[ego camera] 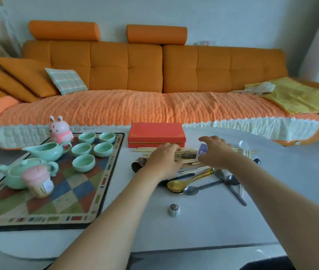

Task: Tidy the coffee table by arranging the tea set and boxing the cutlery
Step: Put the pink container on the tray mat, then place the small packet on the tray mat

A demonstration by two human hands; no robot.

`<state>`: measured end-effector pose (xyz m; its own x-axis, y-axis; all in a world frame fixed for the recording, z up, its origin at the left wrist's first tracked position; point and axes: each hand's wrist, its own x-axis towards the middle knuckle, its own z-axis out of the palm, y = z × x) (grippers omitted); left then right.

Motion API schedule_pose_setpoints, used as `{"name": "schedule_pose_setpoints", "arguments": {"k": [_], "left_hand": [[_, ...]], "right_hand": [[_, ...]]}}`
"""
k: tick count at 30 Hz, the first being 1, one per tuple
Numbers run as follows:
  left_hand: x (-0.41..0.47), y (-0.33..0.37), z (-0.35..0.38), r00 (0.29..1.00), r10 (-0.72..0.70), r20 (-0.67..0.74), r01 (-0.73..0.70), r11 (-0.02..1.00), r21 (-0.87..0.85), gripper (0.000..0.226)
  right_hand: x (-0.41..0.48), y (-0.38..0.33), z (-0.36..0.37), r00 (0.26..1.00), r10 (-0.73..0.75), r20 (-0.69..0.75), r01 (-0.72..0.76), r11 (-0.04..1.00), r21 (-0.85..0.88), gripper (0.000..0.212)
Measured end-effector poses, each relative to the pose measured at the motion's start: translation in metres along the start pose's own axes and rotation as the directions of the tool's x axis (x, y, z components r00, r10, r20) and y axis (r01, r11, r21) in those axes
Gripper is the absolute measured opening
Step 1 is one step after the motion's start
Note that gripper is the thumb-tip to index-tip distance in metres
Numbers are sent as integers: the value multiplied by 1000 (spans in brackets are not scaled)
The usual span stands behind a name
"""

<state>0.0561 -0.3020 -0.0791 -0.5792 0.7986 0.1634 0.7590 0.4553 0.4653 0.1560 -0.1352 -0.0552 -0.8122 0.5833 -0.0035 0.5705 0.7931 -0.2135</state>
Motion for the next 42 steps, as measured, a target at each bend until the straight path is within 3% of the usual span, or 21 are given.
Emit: {"name": "schedule_pose_setpoints", "arguments": {"k": [6,12,15,18,20,24,29,33,38,42], "left_hand": [[14,7,6,1000,22,2,-22,1000,-6,49],[2,19,-4,997,-56,-46,39,952,-302,45],[-7,20,-19,988,-133,-78,88,902,-423,50],[-19,4,-34,970,-232,-72,171,862,-478,62],[-28,-8,-45,962,-264,-75,192,842,-504,58],[-55,-34,-69,951,-274,-143,192,886,-421,56],[-100,-73,-98,940,-224,-258,209,974,-86,42],[-141,-112,-118,881,-246,-403,284,958,38,34],[-186,-156,-140,763,-132,-633,387,877,284,22],[-203,-168,-145,750,-225,-623,444,868,221,37]], "right_hand": [[5,12,10,999,-41,22,40,999,17,81],[-10,-15,-3,956,-239,-169,261,957,124,84],[-22,-41,-2,918,-352,-184,391,881,267,83],[-28,-63,5,884,-426,-195,468,823,323,78],[-31,-78,8,874,-446,-193,486,803,346,77],[-38,-116,11,858,-477,-190,512,770,380,75],[-52,-169,21,827,-547,-134,550,732,403,70],[-65,-212,31,796,-602,-61,576,723,381,66],[-79,-256,55,738,-672,69,623,716,316,64],[-83,-275,71,711,-691,131,667,721,187,61]]}}
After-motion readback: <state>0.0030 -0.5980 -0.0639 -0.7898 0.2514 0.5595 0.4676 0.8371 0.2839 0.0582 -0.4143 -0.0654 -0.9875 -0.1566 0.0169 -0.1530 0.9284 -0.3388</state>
